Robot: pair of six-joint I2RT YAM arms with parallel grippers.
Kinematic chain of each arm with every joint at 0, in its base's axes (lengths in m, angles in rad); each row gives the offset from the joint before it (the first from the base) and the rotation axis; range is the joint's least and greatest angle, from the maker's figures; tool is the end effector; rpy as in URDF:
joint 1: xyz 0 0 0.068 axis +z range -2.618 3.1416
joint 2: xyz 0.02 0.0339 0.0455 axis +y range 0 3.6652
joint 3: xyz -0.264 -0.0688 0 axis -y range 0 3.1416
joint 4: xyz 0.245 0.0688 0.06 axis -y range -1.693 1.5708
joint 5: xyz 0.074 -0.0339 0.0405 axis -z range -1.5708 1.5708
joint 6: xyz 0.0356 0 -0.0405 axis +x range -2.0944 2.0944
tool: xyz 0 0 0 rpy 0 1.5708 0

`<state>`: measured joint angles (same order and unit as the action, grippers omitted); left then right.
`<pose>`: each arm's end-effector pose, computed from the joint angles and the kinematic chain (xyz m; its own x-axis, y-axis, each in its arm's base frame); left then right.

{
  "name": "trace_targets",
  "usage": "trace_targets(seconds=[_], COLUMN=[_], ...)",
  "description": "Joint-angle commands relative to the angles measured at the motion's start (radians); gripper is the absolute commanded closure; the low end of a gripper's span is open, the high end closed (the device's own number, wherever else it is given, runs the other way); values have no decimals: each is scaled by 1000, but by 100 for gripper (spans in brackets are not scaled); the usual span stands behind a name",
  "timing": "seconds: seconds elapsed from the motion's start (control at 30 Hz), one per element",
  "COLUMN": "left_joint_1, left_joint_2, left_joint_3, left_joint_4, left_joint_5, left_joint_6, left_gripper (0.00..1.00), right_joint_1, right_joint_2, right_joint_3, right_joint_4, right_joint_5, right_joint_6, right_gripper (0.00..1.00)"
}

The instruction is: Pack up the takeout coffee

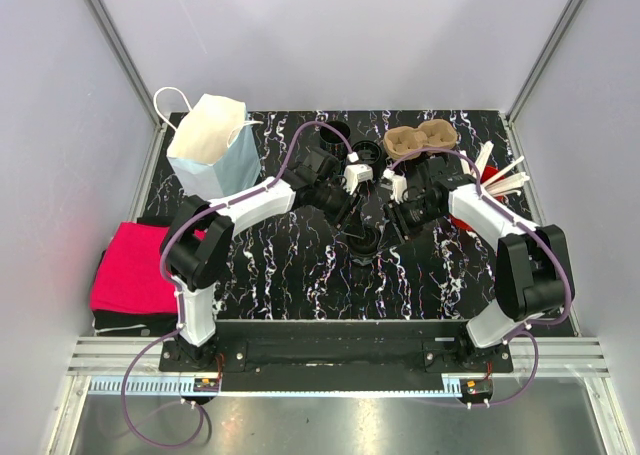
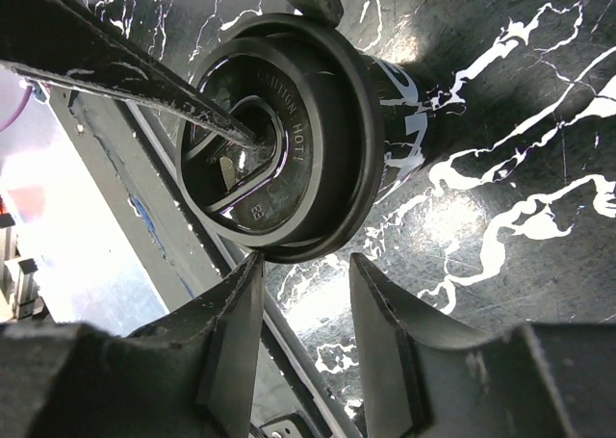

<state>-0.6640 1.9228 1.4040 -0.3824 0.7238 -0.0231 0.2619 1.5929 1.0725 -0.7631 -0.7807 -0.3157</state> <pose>0.3131 -0.2749 0.2130 -0.6355 0.4753 -0.6085 0.7710 0.3479 -0.5334 0.2798 0.1009 0.2125 -0.7636 -0.4331 -0.4789 -0.6456 0.5261 0.5536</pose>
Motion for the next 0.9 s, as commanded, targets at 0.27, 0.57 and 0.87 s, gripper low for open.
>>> trace_targets(seconds=[0.27,0.57,0.87], left_joint_1=[-8,-6,-6], left_joint_2=[47,50,62], left_joint_3=[-50,-62,-74], left_joint_4=[-53,-64,-72], left_joint_5=[-210,-230,-245], left_joint_6=[89,104,111], left_gripper=[49,51,55], right_joint_1=[36,60,80], right_joint_2=[71,134,153], right_joint_3=[21,38,40], right_joint_4=[22,22,61], right_joint_5=[53,118,216], right_joint_6=[3,4,35], right_gripper=[67,74,77])
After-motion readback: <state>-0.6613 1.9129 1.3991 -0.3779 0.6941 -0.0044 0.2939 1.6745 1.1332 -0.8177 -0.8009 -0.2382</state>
